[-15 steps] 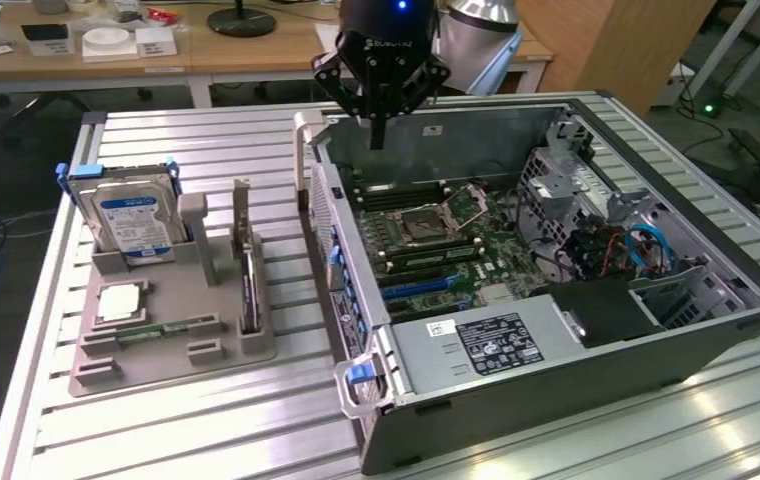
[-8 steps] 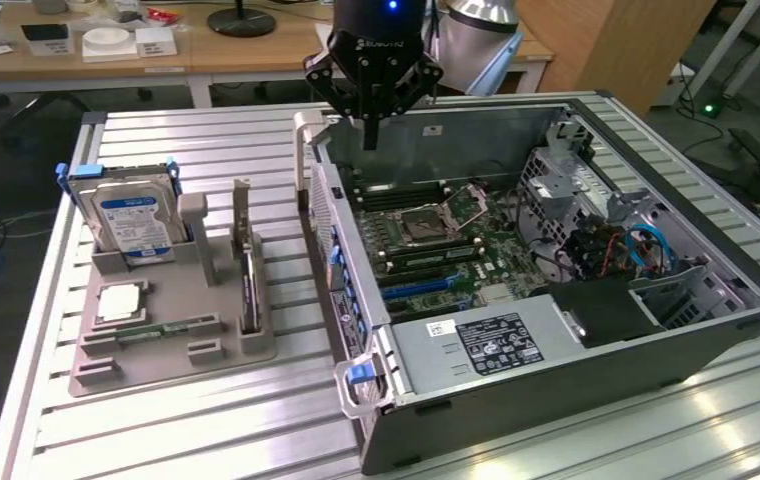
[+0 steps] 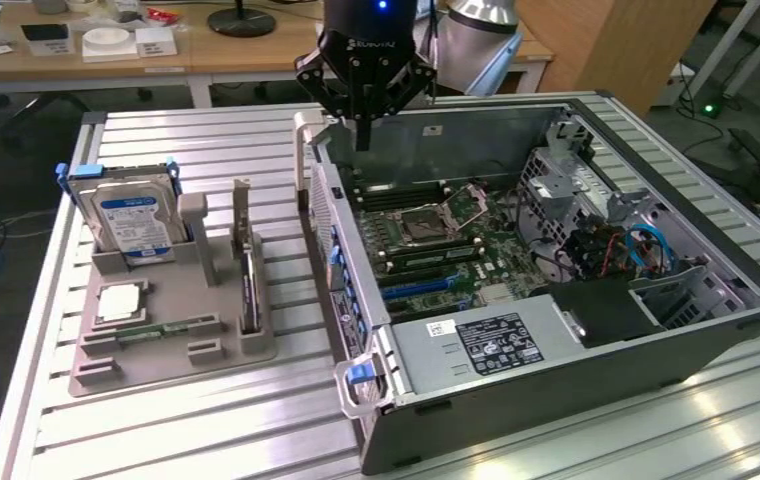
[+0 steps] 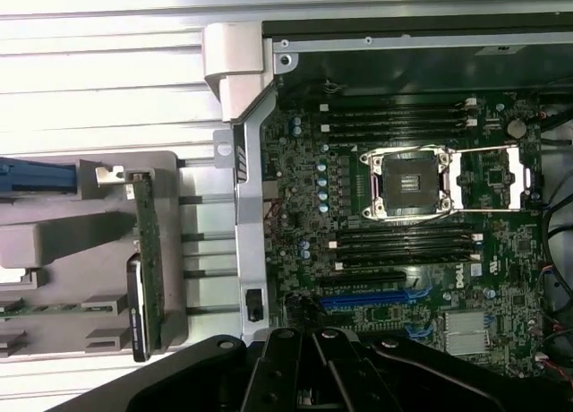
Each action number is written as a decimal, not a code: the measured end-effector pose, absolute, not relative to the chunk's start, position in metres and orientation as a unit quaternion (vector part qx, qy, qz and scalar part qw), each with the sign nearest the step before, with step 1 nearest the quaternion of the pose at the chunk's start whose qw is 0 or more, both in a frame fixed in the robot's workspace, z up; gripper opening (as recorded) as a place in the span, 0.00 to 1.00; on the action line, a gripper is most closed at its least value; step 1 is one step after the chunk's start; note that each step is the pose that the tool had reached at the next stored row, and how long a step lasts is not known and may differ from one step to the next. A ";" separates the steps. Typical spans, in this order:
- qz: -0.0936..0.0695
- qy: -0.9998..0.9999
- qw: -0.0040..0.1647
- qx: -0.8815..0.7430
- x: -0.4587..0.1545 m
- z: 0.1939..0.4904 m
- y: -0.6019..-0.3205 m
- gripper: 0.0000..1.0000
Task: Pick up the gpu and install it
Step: 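Reach for the gpu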
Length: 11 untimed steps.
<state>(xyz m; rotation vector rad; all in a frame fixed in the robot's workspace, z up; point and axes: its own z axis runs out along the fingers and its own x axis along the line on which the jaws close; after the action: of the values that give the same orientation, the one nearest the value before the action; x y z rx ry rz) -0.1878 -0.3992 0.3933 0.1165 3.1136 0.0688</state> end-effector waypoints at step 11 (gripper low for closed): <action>0.022 0.999 0.012 0.037 -0.198 0.393 -0.399 0.11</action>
<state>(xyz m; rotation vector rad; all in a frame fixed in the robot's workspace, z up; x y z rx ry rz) -0.1977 -0.3995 0.3933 0.1167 3.1136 0.0688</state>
